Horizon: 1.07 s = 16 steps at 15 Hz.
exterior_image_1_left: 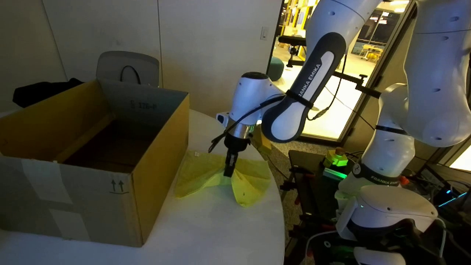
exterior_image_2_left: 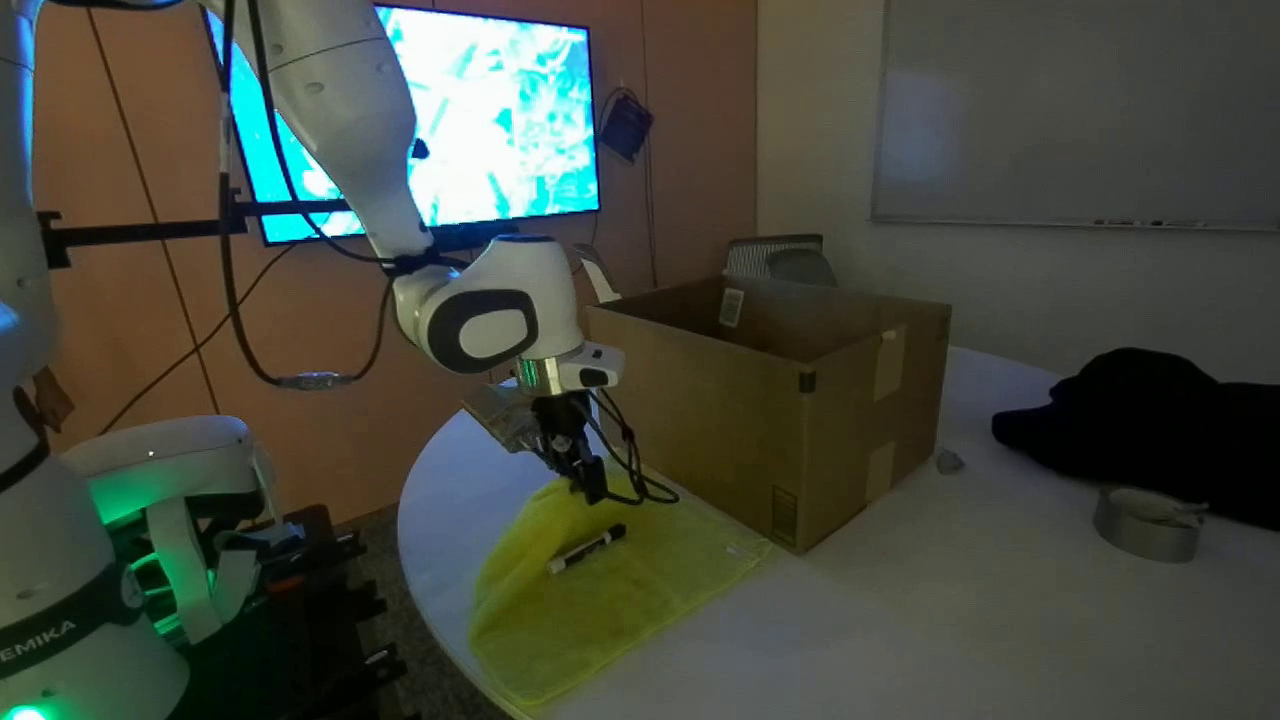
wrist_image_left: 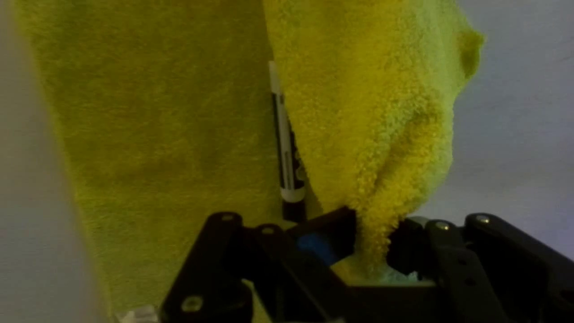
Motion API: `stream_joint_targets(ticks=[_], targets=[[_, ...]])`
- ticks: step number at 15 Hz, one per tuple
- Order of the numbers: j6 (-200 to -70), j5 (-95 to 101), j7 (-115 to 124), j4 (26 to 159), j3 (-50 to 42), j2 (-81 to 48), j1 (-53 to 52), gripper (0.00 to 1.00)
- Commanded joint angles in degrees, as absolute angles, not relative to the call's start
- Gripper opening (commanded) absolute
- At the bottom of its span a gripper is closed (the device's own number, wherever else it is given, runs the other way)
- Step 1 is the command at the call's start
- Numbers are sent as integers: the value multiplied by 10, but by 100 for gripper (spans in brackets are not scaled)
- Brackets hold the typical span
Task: Pick up the marker from the table and wrap it on the cloth, then pick up the cloth and put it in the box
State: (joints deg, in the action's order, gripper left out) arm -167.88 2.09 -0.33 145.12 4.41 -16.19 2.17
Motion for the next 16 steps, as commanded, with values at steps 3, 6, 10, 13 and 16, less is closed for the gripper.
stream_joint_targets(ticks=[3, 6, 10, 13, 16], targets=[[-1668, 11, 10, 1459, -14, -148, 28, 0], [-1662, 7, 14, 1456, -28, -159, 32, 1], [-1656, 7, 30, 1456, -36, -164, 29, 33], [-1653, 6, 35, 1462, -36, -157, 31, 56], [-1651, 4, 24, 1481, -37, -140, 40, 78]])
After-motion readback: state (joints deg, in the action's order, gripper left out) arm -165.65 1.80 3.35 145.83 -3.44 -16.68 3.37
